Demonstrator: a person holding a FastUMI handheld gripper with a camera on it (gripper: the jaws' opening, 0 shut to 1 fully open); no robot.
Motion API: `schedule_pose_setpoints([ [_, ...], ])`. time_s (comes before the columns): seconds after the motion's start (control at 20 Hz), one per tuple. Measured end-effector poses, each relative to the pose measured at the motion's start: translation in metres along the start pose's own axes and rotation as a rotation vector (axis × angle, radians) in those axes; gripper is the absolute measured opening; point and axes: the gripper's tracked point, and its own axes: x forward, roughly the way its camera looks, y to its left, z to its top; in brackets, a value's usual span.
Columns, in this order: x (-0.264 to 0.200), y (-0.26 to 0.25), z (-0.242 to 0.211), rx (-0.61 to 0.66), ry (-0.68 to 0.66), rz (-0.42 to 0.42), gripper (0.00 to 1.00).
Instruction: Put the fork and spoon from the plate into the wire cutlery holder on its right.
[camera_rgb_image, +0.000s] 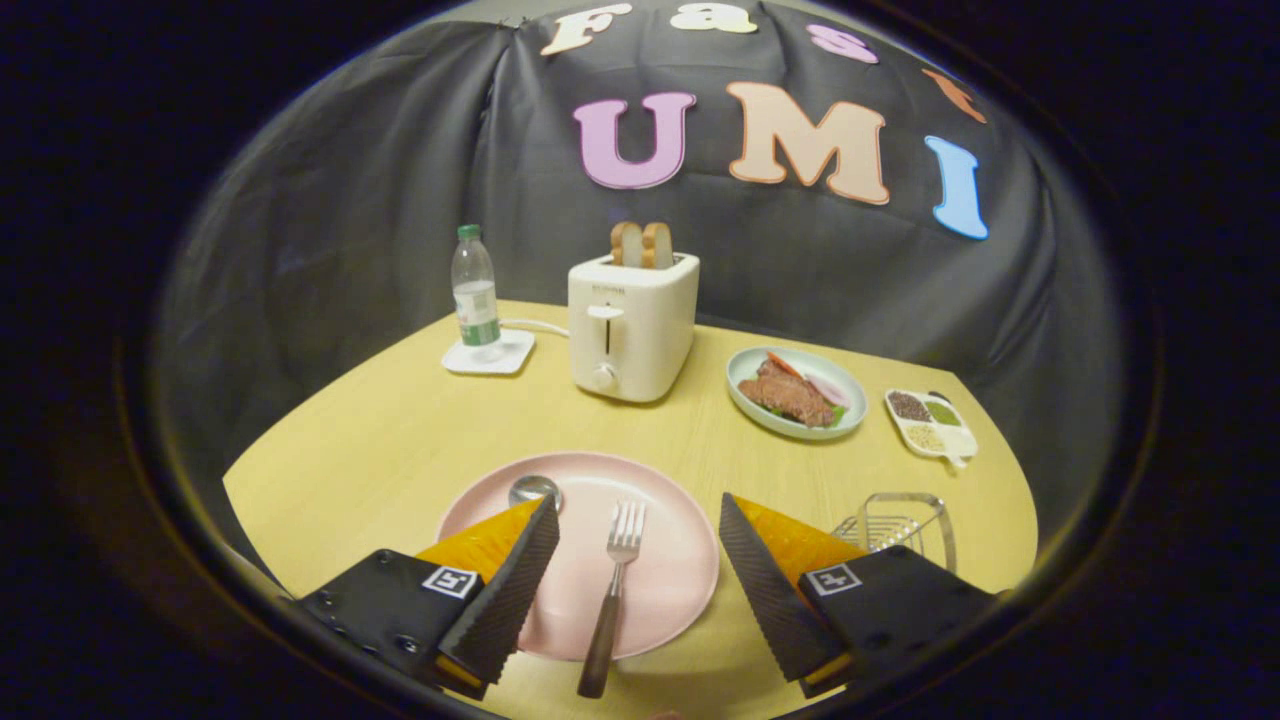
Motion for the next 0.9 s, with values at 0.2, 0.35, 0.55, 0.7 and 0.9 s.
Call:
schedule_pose_setpoints([
  [0.2, 0.010, 0.001, -0.024, -0.025, 0.072, 0.005, 1.00],
  [0.35, 0.016, -0.001, -0.041, -0.042, 0.133, 0.004, 1.00],
  [0.55, 0.019, 0.000, -0.054, -0.068, 0.177, 0.009, 0.98],
  [0.7, 0.022, 0.006, -0.062, -0.097, 0.207, 0.020, 0.85],
  [0.9, 0.023, 0.009, -0.073, -0.100, 0.259, 0.034, 0.69],
])
